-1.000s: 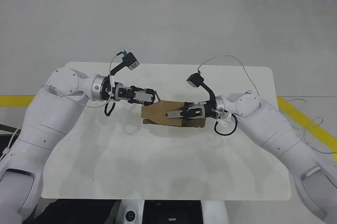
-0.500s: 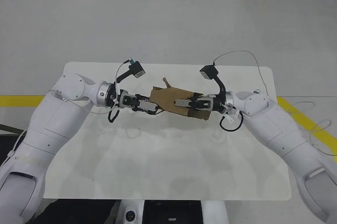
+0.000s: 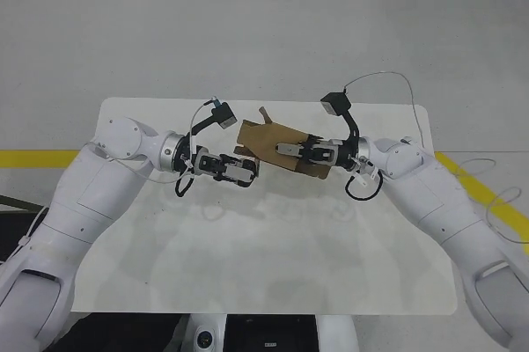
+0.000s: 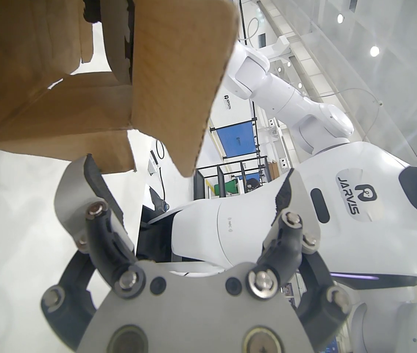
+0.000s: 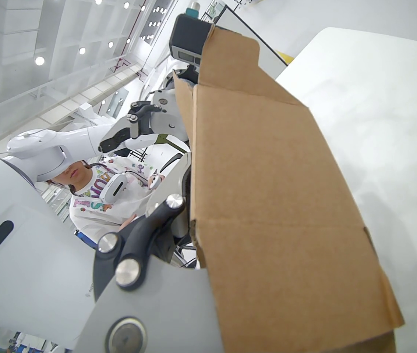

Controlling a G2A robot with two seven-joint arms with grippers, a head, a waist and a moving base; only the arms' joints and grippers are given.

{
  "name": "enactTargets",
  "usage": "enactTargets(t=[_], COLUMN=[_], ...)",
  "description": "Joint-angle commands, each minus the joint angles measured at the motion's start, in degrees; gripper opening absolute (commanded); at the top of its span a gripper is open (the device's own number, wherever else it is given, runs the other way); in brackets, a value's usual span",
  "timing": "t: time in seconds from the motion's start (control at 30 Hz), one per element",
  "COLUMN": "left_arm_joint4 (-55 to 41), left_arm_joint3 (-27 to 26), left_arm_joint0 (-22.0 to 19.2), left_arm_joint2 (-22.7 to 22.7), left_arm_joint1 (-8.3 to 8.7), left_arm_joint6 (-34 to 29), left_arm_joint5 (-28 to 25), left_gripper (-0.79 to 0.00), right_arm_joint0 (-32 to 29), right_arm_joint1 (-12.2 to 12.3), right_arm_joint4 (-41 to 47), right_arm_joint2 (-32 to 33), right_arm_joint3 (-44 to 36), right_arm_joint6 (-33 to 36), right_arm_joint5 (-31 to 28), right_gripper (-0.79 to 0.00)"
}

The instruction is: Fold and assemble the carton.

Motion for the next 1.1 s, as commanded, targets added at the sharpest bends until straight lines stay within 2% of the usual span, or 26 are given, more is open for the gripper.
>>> enactTargets(t=[0.0, 0.3, 0.5, 0.73, 1.07], left_arm_joint4=[-0.1, -0.2, 0.1, 0.9, 5.6], left_arm_joint3=[0.0, 0.0, 0.0, 1.7, 4.2], left_arm_joint0=[-0.1, -0.4, -0.2, 0.3, 1.5], left_arm_joint2=[0.2, 0.6, 0.2, -2.2, -7.3], left_arm_joint1=[-0.12, -0.51, -0.35, 0.61, 3.05], left_arm_joint6=[0.0, 0.1, -0.3, -0.4, 0.1], left_arm_joint5=[0.0, -0.1, 0.3, 0.4, -0.1], left_gripper=[0.0, 0.0, 0.0, 0.0, 0.0], right_arm_joint0=[-0.1, -0.2, -0.1, -0.7, -3.8], right_arm_joint1=[-0.2, -1.5, -1.4, 0.1, 3.6], right_arm_joint4=[-0.1, -0.2, -0.4, -1.2, 1.2], right_arm_joint2=[0.0, -0.4, 0.8, 2.6, 3.7], right_arm_joint3=[-0.4, -0.5, 1.1, 1.6, -4.1], right_arm_joint6=[0.2, 1.2, 1.3, 3.9, 9.1], right_arm_joint5=[0.2, 1.2, 1.3, 3.8, 9.1], right_gripper=[-0.785, -0.785, -0.785, -0.785, -0.785])
